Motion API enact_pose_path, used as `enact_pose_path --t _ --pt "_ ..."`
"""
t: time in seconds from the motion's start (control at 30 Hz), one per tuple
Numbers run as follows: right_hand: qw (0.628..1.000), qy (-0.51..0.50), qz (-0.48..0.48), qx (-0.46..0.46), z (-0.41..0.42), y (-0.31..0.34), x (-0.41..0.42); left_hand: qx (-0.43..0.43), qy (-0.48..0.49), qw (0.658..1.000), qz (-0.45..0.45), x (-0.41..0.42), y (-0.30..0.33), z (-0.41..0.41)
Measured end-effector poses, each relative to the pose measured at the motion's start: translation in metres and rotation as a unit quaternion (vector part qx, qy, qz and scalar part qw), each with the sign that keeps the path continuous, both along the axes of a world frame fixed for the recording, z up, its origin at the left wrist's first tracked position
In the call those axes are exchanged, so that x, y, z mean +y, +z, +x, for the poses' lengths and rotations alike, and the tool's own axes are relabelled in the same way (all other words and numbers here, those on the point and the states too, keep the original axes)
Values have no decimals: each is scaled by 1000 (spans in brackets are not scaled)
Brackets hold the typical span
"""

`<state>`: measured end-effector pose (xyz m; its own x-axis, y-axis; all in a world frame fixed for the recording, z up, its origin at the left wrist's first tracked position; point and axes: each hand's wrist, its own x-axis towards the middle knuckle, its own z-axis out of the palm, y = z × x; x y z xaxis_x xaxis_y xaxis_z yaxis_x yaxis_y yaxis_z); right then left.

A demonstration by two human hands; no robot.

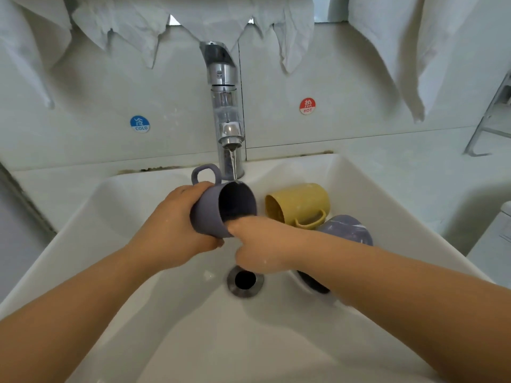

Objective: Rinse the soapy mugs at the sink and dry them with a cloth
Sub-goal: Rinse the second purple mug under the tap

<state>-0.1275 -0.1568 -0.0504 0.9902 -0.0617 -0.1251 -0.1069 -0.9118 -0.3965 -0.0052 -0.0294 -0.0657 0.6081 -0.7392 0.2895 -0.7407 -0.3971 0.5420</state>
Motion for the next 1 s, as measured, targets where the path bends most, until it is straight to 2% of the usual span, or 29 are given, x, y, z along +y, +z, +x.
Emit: enact_pose_path --t 0.07,0.1,0.13,0.2,0.3,0.37,0.43,0.53,0.67,0.73,0.77,0.83,0.93,1.0 --pt "982 45 -171 -71 -1 -1 -10 75 -21 997 -21 4 8 2" --pt "969 64 -211 -113 -1 -1 -13 111 -36 993 -27 6 12 4" --pt "963 70 -216 -144 1 0 -16 141 -48 989 -24 8 15 5" --pt "969 68 -165 -172 2 0 -18 201 -65 977 -15 11 16 6" --pt "985 45 -72 -153 -1 4 -15 253 -58 966 -11 12 12 0" --pt "990 24 -9 -141 -2 8 -13 201 -31 979 -12 9 5 -7" --pt "990 10 30 -135 -4 10 -10 97 28 994 -31 4 1 -15" --pt "988 -2 72 -134 -6 13 -6 -19 64 996 -57 0 2 -25" --pt "981 -17 136 -138 -4 14 -4 -46 68 994 -68 0 6 -30" --pt "979 -16 137 -147 -2 11 -8 -41 57 994 -83 2 10 -28" --pt "983 -5 107 -152 -2 10 -12 -36 46 994 -89 4 14 -25" --pt "988 35 -16 -152 -1 7 -21 -28 20 996 -83 7 19 -20" --pt "962 91 -218 -137 -3 5 -30 -2 -18 999 -50 11 22 -13" --pt "954 107 -243 -137 -3 4 -30 13 -32 999 -33 14 23 -9"
